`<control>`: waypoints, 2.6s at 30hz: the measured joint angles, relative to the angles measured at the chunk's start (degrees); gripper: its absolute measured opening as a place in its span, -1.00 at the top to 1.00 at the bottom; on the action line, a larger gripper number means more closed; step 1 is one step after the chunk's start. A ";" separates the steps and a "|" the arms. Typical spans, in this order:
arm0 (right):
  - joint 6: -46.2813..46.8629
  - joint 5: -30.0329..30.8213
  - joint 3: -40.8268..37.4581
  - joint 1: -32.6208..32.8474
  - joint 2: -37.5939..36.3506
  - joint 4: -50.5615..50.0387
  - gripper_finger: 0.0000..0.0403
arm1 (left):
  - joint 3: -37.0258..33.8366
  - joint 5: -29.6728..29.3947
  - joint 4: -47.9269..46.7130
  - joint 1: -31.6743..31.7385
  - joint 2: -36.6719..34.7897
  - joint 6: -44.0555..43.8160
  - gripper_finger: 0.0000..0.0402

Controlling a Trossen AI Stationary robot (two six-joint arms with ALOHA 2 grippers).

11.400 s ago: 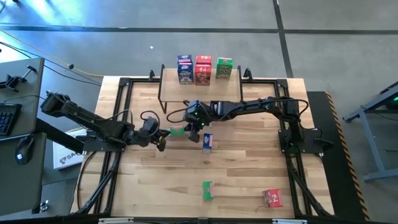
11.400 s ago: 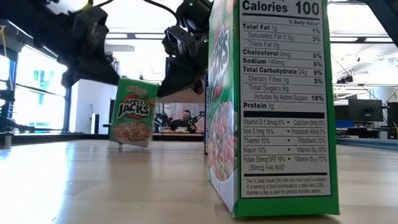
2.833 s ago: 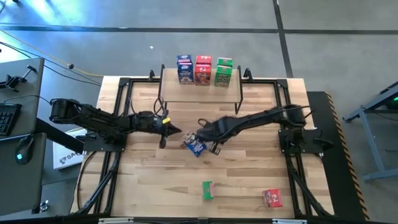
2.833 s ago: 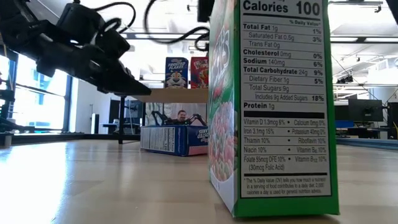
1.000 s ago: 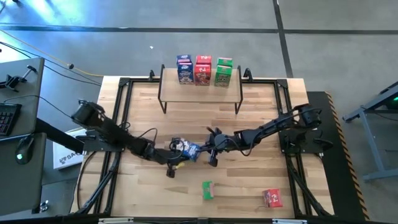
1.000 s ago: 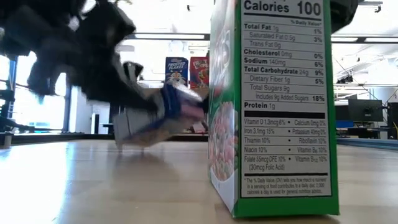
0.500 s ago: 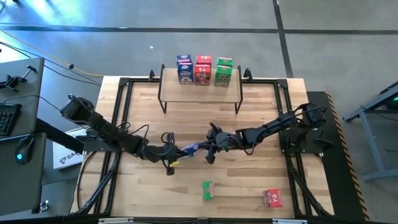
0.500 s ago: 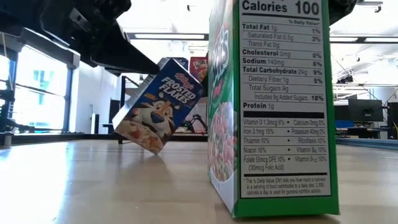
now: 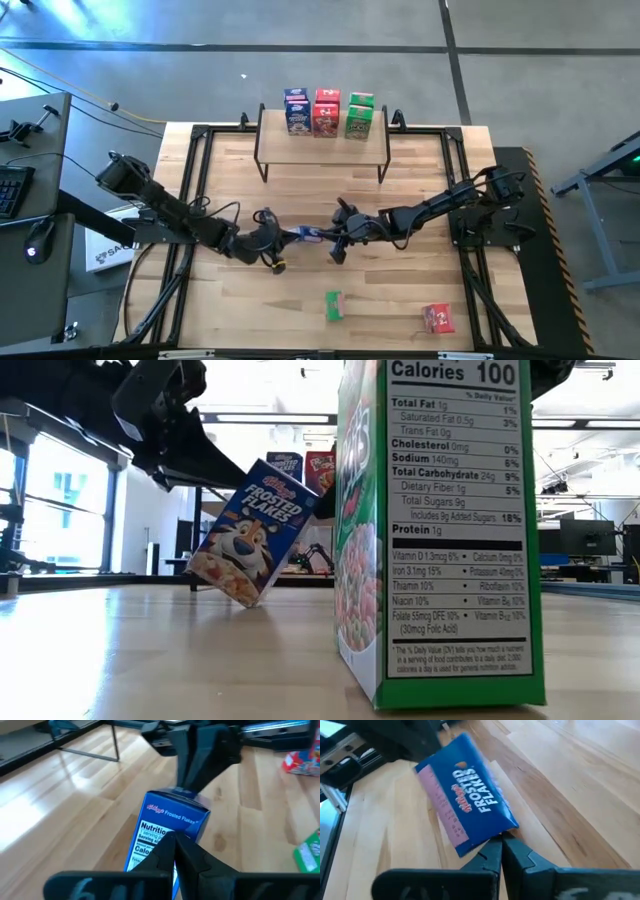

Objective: Stack cereal on shelf
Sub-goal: Put the blue cereal box aligned with the other blue cereal box on the shelf

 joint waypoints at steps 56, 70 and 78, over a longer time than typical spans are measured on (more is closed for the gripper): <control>-31.52 -2.13 -23.38 3.99 -14.23 28.82 1.00 | 40.19 30.31 -61.59 12.00 7.14 14.24 -0.37; -31.20 -0.06 -23.34 7.00 -14.19 27.28 1.00 | 40.54 33.17 -63.08 15.87 12.27 16.46 -0.44; -31.18 2.20 -23.34 8.61 -14.19 27.29 1.00 | 40.54 33.20 -62.75 15.33 13.35 18.58 -0.28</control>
